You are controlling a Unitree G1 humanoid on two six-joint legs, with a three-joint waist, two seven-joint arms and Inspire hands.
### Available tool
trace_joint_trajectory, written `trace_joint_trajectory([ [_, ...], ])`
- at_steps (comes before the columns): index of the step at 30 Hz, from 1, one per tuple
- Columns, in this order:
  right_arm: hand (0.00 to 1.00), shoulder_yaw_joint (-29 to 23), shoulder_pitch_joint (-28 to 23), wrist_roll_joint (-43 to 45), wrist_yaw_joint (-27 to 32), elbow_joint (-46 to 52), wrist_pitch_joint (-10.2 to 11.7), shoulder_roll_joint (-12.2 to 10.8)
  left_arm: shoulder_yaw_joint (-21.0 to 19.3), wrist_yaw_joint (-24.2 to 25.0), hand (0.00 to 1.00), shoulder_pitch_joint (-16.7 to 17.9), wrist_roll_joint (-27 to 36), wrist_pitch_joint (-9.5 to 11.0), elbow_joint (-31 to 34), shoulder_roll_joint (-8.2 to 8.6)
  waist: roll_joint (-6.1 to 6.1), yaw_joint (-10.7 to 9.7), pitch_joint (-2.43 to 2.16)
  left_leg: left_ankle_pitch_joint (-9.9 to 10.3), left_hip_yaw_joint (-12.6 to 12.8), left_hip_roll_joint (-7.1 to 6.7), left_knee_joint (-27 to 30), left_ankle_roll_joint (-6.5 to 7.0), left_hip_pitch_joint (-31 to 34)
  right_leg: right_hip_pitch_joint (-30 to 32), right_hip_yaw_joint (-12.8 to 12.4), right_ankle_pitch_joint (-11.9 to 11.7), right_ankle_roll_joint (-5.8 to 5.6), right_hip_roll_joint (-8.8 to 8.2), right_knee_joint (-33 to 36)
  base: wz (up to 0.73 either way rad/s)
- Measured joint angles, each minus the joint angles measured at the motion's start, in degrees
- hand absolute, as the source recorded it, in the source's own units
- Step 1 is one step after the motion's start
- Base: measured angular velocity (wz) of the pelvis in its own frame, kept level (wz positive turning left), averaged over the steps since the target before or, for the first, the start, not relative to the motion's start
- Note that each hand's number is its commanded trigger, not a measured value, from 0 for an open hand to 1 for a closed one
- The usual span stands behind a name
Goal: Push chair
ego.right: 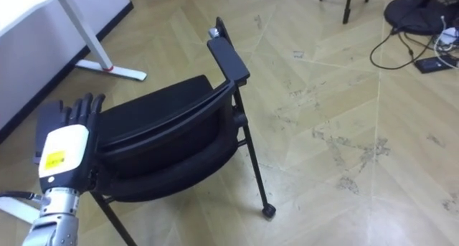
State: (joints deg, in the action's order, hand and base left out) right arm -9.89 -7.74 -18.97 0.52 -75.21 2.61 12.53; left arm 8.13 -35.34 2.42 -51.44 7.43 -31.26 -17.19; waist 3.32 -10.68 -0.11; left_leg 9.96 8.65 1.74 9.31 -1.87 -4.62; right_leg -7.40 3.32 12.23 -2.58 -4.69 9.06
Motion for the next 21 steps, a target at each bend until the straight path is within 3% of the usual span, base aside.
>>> trace_joint_trajectory([
  [1,0.00,-0.04,0.06,0.00,-0.07,0.00,-0.25,0.01,0.00,0.01,0.37,-0.14,-0.14,-0.16,-0.55,0.00,-0.01,-0.02,-0.01,0.00,0.09,0.00,-0.06,0.00,-0.16,-0.11,-0.16,0.01,-0.01,0.00,-0.21,0.00],
  [3,0.00,-0.08,-0.05,0.08,-0.37,-0.02,-0.37,0.01,0.00,0.02,0.97,-0.20,-0.93,-0.77,-0.85,0.00,-0.02,-0.28,-0.01,-0.01,0.13,-0.01,-0.06,0.01,-0.17,-0.08,-0.26,0.01,-0.02,0.00,-0.27,-0.02],
  [13,0.00,-0.32,-0.10,1.30,-0.68,-0.07,-1.43,0.05,1.16,0.01,1.00,-1.08,-1.10,-3.19,-2.74,0.05,-0.03,-0.46,0.01,-0.02,0.91,-0.01,-0.17,0.02,-1.12,-0.49,-1.23,0.07,-0.11,0.00,-0.31,-0.04],
  [21,0.00,-0.35,-0.19,1.32,-0.61,0.19,-1.43,0.07,1.14,0.02,1.00,-1.44,-1.08,-3.40,-3.12,0.04,-0.02,-0.76,0.01,-0.02,0.91,-0.01,-0.15,0.02,-1.24,-0.60,-1.39,0.07,-0.11,0.00,-0.30,0.00],
])
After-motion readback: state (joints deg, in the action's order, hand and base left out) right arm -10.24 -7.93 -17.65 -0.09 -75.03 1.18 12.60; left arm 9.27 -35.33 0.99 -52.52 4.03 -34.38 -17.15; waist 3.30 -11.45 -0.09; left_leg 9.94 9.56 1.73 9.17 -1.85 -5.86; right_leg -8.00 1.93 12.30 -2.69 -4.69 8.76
